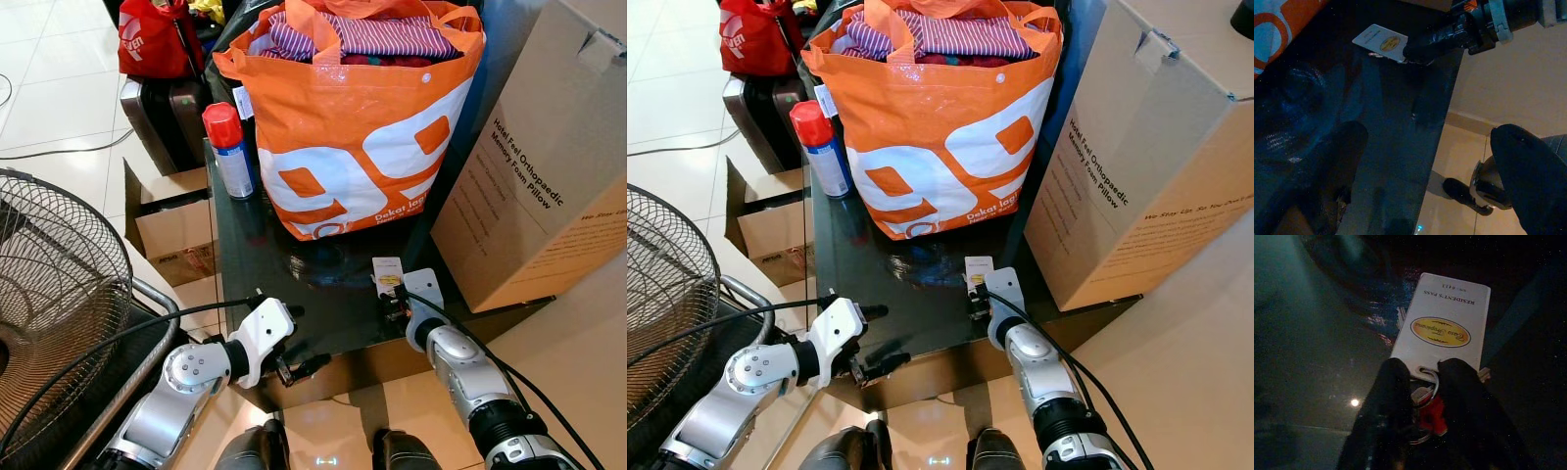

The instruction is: Hang keys on a hook

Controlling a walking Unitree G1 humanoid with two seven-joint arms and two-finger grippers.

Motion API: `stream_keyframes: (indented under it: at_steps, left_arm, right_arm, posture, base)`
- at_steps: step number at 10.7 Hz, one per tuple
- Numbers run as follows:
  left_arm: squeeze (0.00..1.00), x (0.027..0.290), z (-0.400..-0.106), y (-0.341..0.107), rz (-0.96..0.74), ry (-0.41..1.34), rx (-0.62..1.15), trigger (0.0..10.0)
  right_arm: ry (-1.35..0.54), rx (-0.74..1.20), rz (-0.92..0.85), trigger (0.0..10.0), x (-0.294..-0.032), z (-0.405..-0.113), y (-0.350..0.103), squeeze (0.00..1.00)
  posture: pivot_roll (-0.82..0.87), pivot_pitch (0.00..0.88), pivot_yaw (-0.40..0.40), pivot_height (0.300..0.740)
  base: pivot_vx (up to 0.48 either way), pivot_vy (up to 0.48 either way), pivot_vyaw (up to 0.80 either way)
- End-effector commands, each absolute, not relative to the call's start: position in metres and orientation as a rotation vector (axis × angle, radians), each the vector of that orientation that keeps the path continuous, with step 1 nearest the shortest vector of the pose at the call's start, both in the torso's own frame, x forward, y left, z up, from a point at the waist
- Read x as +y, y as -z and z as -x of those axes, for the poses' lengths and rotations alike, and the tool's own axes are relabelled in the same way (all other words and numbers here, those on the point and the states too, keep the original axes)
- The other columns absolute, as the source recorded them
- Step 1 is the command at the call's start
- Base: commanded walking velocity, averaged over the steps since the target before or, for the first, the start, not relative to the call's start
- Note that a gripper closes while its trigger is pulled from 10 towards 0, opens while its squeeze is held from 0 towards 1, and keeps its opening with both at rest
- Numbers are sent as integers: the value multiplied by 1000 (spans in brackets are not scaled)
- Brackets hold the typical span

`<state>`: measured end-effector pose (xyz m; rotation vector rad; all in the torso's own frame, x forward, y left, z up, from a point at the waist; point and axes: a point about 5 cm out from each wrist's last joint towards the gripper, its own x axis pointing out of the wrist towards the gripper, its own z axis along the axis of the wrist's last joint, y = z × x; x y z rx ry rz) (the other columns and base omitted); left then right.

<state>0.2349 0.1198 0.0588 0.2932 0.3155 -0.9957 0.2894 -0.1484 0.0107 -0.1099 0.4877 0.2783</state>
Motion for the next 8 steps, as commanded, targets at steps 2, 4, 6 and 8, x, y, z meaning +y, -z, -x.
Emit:
stream_keyframes:
  at_steps: [2,4,6,8]
  left_arm:
    - [255,119,-234,-57,-299,997,326,10000]
    - [251,119,-234,-57,-299,997,325,10000]
    - [255,117,-234,-57,-297,996,322,10000]
    - [255,117,-236,-56,-298,990,321,10000]
  right_arm:
    - [-280,501,127,0,-150,-286,-7,0]
    - [-282,501,133,0,-150,-287,-7,0]
    - [-284,495,141,0,-150,-289,-9,0]
    - [-298,423,132,0,-147,-295,-21,0]
  posture:
    - [-153,189,57,740]
    - [-153,189,57,740]
    - [-156,182,54,740]
    - [-152,162,51,740]
  base:
    - [0,0,0]
    - [0,0,0]
    - [0,0,0]
    - [0,0,0]
